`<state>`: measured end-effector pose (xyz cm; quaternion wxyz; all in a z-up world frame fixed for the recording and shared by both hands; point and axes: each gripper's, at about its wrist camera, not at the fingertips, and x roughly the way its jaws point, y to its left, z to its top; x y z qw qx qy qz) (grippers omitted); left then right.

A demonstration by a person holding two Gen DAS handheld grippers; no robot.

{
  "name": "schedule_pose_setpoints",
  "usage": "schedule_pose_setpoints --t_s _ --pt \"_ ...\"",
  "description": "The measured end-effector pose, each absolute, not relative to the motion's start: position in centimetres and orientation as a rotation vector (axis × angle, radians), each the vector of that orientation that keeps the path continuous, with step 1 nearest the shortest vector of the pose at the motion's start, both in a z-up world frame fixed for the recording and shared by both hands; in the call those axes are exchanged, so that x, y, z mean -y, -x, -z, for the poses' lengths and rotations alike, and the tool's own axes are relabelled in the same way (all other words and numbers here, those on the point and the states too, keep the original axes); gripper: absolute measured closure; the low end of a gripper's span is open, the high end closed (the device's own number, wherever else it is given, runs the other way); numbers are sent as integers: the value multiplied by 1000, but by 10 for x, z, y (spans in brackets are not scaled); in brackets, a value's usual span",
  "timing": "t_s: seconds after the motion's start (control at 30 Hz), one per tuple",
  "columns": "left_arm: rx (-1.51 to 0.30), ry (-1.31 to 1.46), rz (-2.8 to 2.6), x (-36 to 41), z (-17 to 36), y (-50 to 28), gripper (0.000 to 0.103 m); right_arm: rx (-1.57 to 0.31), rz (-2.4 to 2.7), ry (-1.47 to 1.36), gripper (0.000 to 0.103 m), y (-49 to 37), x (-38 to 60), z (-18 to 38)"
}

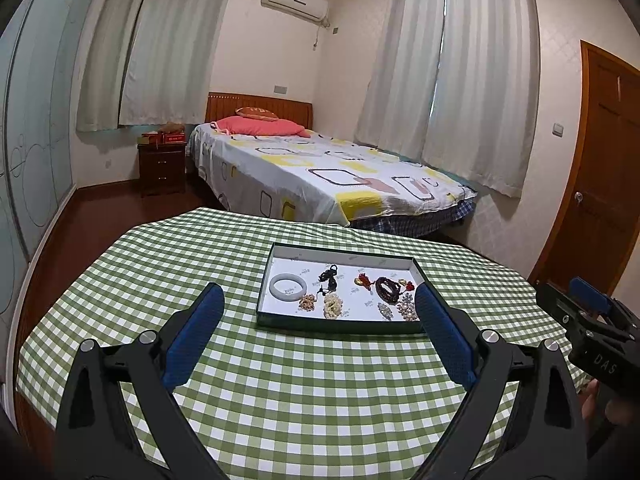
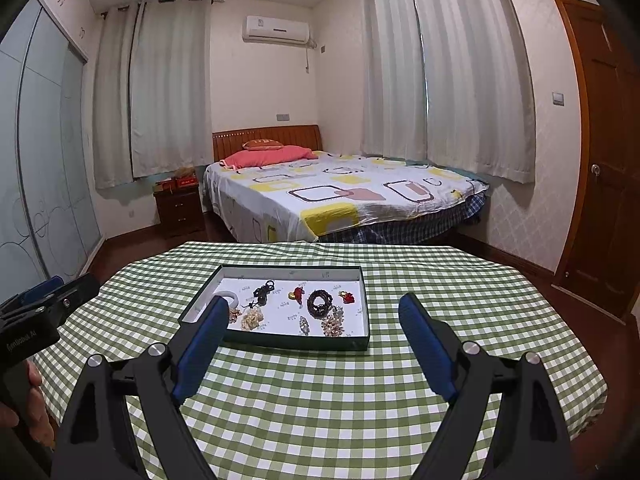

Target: Organize jewelry

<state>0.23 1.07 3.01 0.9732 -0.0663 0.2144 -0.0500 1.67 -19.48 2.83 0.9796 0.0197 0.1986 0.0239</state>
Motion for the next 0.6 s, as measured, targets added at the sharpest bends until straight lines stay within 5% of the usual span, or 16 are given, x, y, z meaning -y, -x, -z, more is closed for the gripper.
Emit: schedule_pose_setpoints --t_s 0.6 --pt "-431 136 98 -11 -29 1 9 -391 -44 -38 19 -14 197 -29"
